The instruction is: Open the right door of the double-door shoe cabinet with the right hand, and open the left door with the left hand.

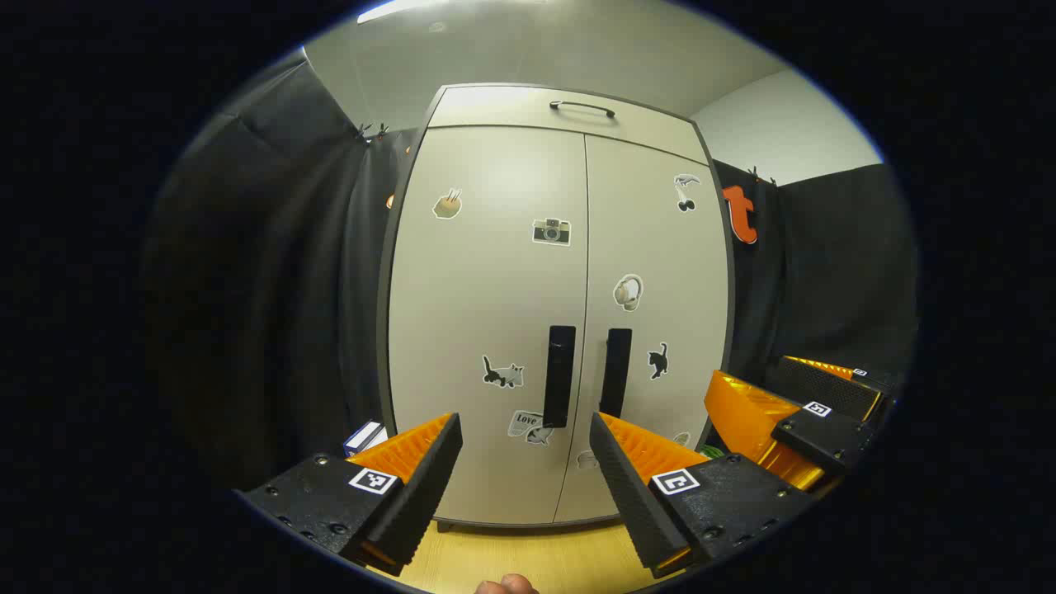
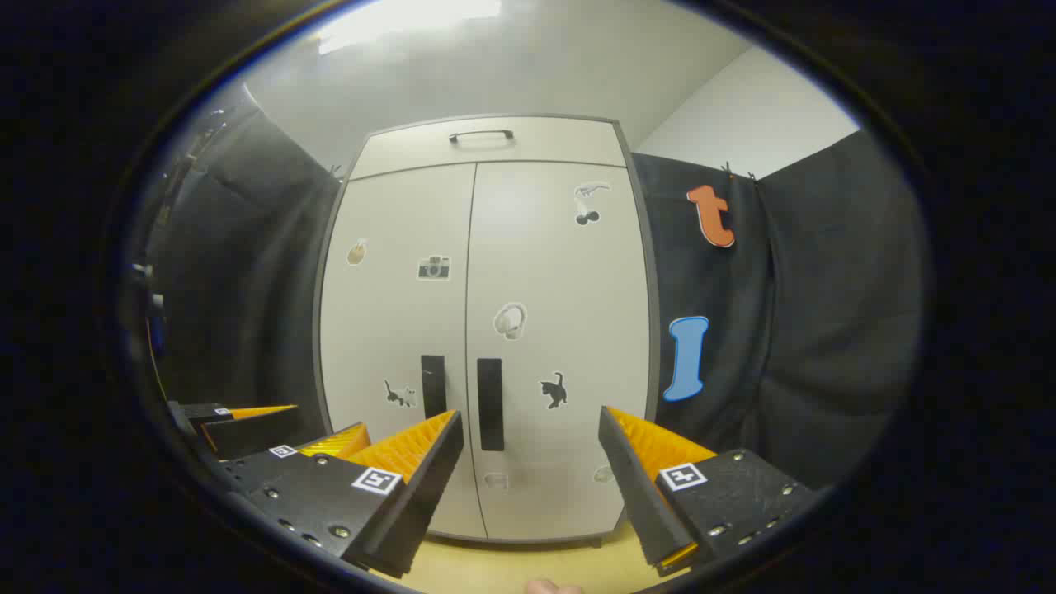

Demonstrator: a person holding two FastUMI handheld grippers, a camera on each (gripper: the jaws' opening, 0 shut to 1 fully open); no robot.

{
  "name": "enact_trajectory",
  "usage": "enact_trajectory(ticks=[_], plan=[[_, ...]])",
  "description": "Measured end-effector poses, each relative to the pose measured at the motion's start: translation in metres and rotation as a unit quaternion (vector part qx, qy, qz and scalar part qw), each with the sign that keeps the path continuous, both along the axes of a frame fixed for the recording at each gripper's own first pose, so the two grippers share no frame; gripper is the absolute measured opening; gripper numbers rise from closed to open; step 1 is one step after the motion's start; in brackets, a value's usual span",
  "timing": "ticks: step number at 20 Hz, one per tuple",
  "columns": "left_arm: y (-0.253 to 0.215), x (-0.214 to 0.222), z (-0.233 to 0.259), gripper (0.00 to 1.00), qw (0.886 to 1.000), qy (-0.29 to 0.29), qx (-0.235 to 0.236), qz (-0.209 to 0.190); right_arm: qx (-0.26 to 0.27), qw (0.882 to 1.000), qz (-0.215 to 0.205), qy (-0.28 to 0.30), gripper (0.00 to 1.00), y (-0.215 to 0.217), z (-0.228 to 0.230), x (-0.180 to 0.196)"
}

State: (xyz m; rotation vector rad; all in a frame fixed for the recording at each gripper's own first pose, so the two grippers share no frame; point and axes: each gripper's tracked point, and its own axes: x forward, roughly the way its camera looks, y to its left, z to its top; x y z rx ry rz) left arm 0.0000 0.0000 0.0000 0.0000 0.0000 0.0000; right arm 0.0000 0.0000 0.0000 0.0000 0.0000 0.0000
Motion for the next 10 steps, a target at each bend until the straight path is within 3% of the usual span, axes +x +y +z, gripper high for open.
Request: enact_trajectory(ticks=[10], plan=[[0.011,0.015,-0.006,0.97,1.0,0.008,-0.001,0.013,-0.002,1.0,0.01,-0.002,0.98,0.006,-0.005,0.016]])
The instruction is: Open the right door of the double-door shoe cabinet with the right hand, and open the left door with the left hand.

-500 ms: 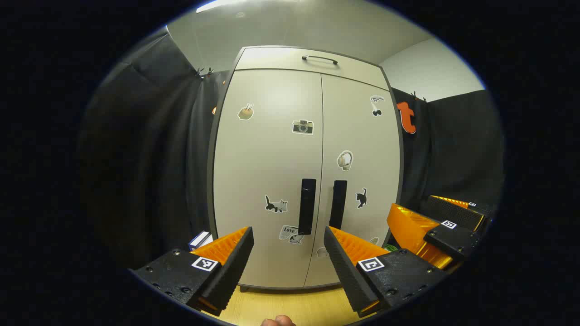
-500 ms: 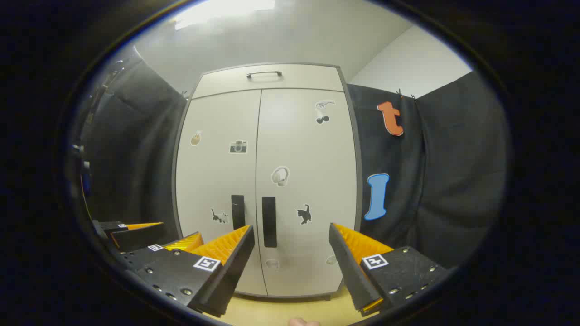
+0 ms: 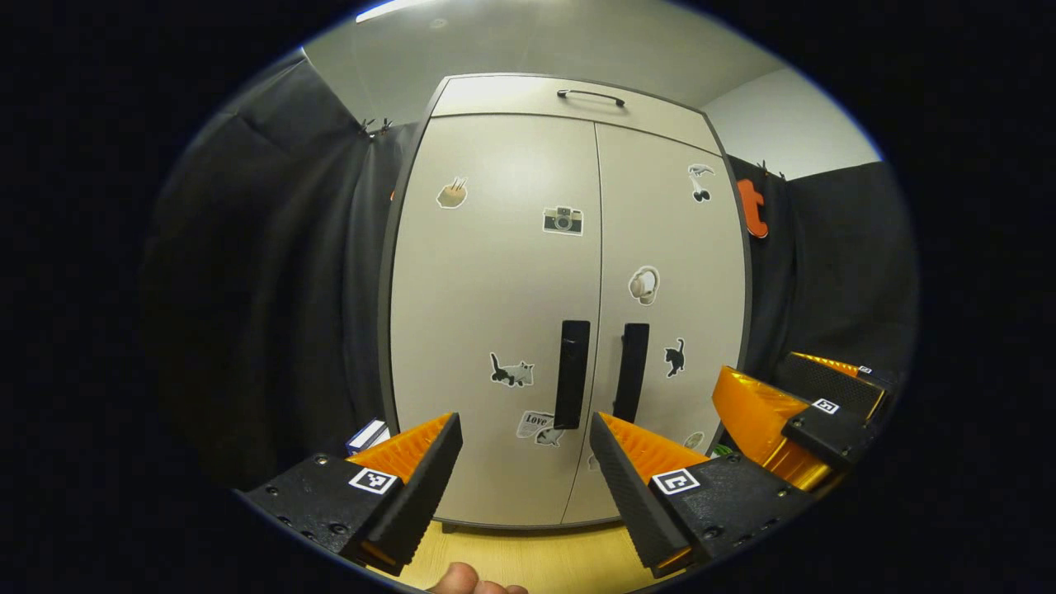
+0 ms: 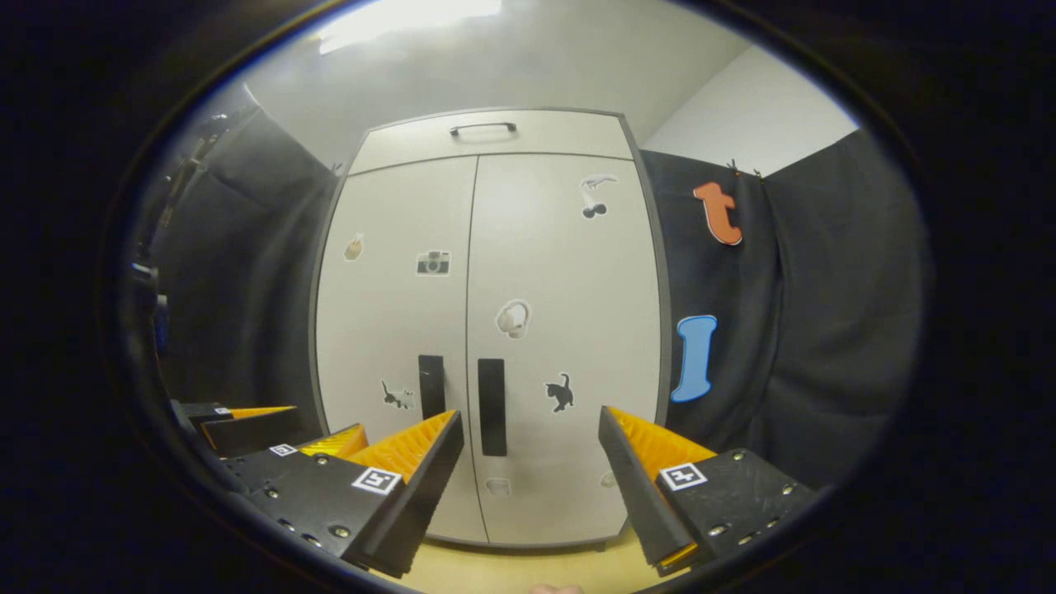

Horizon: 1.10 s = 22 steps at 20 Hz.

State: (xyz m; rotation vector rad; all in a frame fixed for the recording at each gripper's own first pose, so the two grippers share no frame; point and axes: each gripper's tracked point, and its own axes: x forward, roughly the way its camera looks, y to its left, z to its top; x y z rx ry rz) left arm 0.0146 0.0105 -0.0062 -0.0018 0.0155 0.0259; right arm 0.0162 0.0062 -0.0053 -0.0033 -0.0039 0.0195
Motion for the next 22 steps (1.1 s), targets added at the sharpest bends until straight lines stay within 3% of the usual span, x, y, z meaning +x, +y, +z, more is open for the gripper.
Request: enact_trajectory(ticks=[7,16,18,20,21,22], plan=[[0.016,0.003,0.001,0.96,1.0,0.0,0.003,0.014,0.0,1.0,0.014,0.012,0.98,0.018,-0.012,0.023],[0.065,-0.011,-0.001,0.96,0.997,0.006,0.018,0.074,-0.007,0.999,0.012,0.046,0.98,0.033,-0.041,0.102],[0.075,-0.014,-0.003,0.94,0.996,0.009,0.02,0.088,-0.019,0.998,0.016,0.051,0.86,0.038,-0.048,0.116],[0.084,-0.018,-0.004,0.97,0.995,0.012,0.02,0.099,-0.033,0.998,0.014,0.053,0.84,0.042,-0.053,0.127],[0.088,-0.018,-0.005,0.94,0.994,0.013,0.02,0.104,-0.036,0.998,0.017,0.054,0.71,0.044,-0.056,0.13],[0.091,-0.019,-0.006,0.94,0.994,0.015,0.021,0.109,-0.039,0.998,0.018,0.055,0.7,0.046,-0.059,0.134]])
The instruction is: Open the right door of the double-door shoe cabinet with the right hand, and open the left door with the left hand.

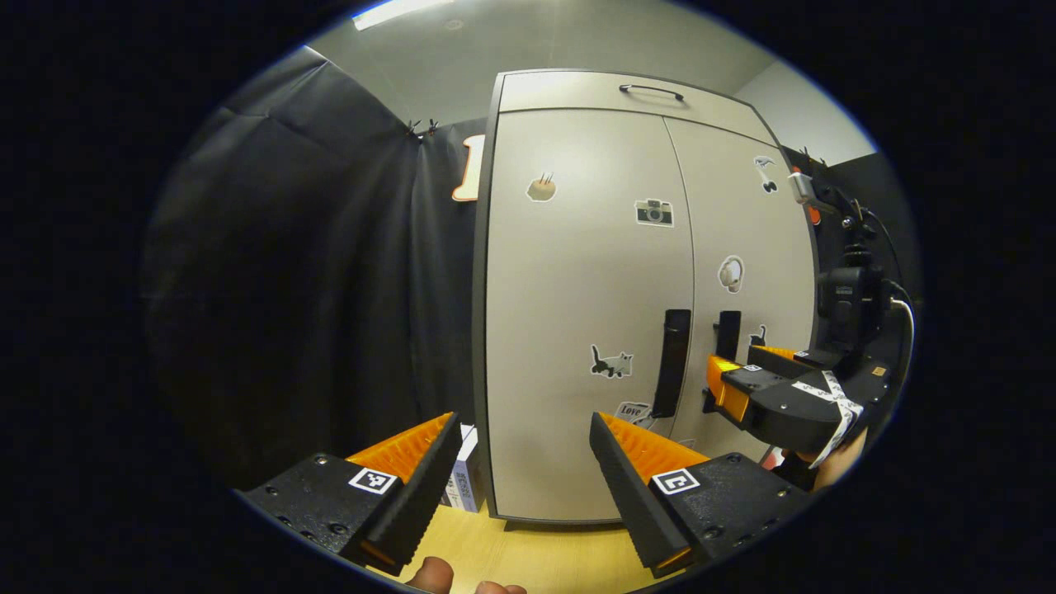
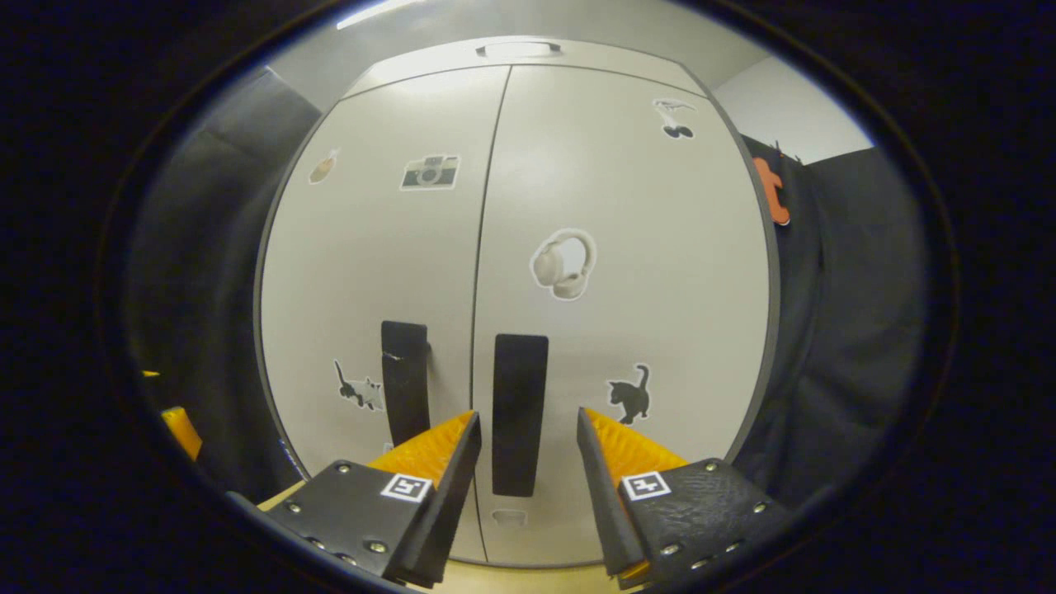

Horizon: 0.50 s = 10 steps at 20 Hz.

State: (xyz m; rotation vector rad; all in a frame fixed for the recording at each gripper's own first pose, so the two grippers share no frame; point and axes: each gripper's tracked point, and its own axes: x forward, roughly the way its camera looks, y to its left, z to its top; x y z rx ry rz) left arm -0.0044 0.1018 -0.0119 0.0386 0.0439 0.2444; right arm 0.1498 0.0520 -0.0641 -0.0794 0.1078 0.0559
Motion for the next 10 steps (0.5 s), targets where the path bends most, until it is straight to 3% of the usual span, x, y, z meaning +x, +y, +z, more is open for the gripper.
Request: enact_trajectory(ticks=[1,3,4,7,8,10], plan=[[0.003,0.0,0.0,0.96,1.0,0.001,0.0,0.004,-0.003,1.0,-0.005,0.002,0.7,-0.001,-0.002,0.004],[0.007,-0.002,0.0,0.97,1.0,0.002,0.001,0.01,0.001,1.0,-0.006,0.003,0.52,0.002,-0.004,0.01],[0.008,-0.003,0.0,0.96,1.0,0.002,0.003,0.011,0.002,1.0,-0.006,0.003,0.48,0.003,-0.004,0.013],[0.015,-0.006,0.002,0.97,1.0,0.001,0.007,0.02,0.006,1.0,-0.011,0.005,0.48,0.006,-0.01,0.028],[0.017,-0.007,0.002,0.96,1.0,0.001,0.007,0.023,0.004,1.0,-0.014,0.008,0.31,0.005,-0.008,0.019],[0.019,-0.009,0.0,0.96,1.0,0.003,0.005,0.025,-0.002,1.0,-0.014,0.005,0.31,0.007,-0.008,0.017]])
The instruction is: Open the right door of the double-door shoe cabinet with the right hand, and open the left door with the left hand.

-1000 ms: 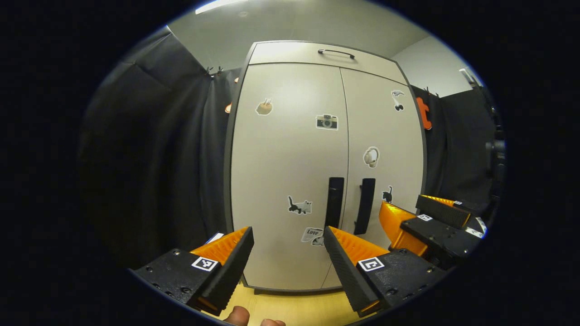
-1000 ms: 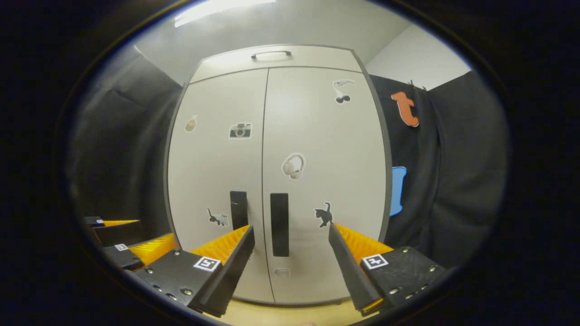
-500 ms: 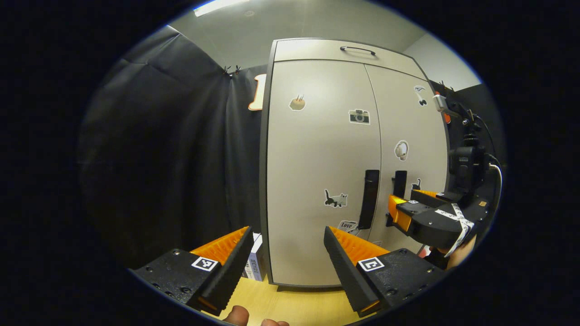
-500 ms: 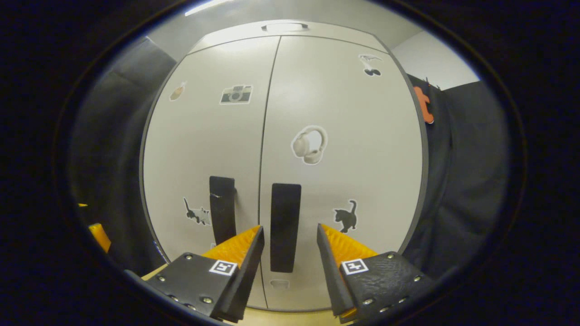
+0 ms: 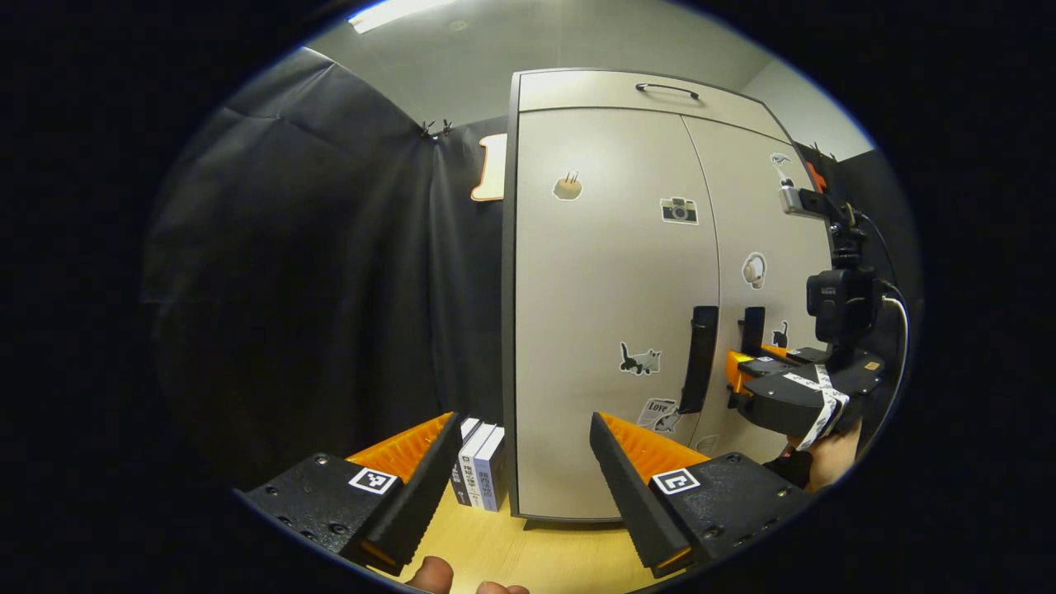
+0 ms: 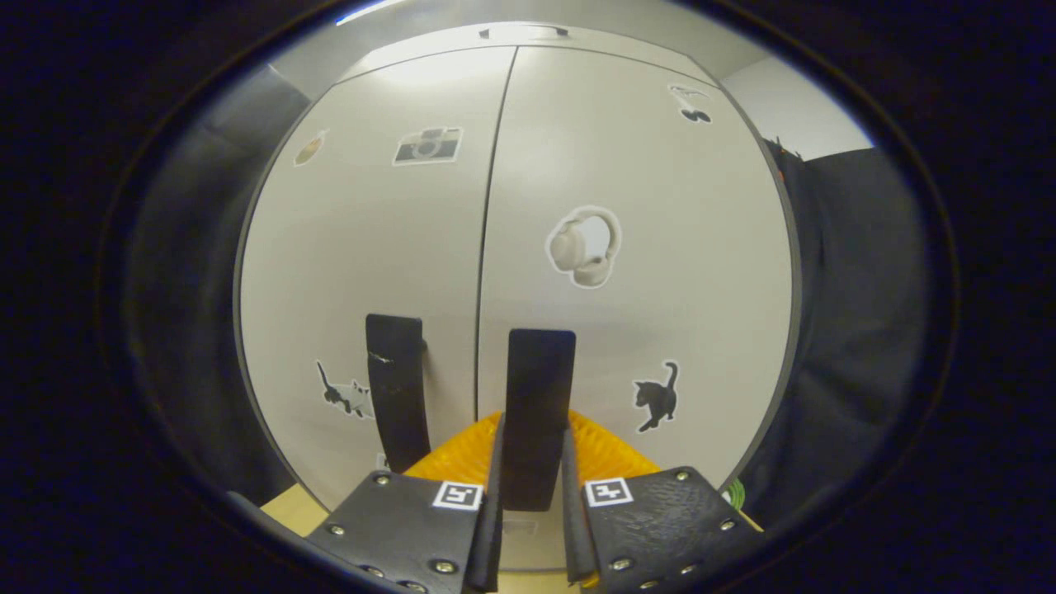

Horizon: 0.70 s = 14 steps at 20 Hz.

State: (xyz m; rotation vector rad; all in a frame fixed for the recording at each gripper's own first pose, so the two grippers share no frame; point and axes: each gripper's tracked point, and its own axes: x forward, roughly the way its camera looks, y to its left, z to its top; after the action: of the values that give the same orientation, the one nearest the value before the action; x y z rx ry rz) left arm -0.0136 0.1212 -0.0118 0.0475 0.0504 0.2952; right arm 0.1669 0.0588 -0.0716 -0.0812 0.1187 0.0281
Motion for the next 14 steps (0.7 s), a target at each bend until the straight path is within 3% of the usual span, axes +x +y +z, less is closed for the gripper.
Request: enact_trajectory(ticks=[2,4,5,14], plan=[[0.002,-0.002,-0.001,0.97,1.0,0.0,-0.005,0.002,0.014,1.0,0.004,0.002,0.24,0.001,-0.001,0.0],[0.0,-0.004,0.0,0.96,1.0,-0.003,-0.011,0.001,0.023,1.0,0.002,0.0,0.24,0.001,-0.003,-0.001],[-0.001,-0.006,-0.001,0.96,1.0,-0.002,-0.013,0.0,0.023,1.0,0.001,0.001,0.14,0.0,-0.001,0.001],[-0.008,-0.019,-0.008,0.96,1.0,0.005,-0.017,-0.001,0.031,0.999,0.027,0.005,0.14,-0.001,0.001,-0.008]])
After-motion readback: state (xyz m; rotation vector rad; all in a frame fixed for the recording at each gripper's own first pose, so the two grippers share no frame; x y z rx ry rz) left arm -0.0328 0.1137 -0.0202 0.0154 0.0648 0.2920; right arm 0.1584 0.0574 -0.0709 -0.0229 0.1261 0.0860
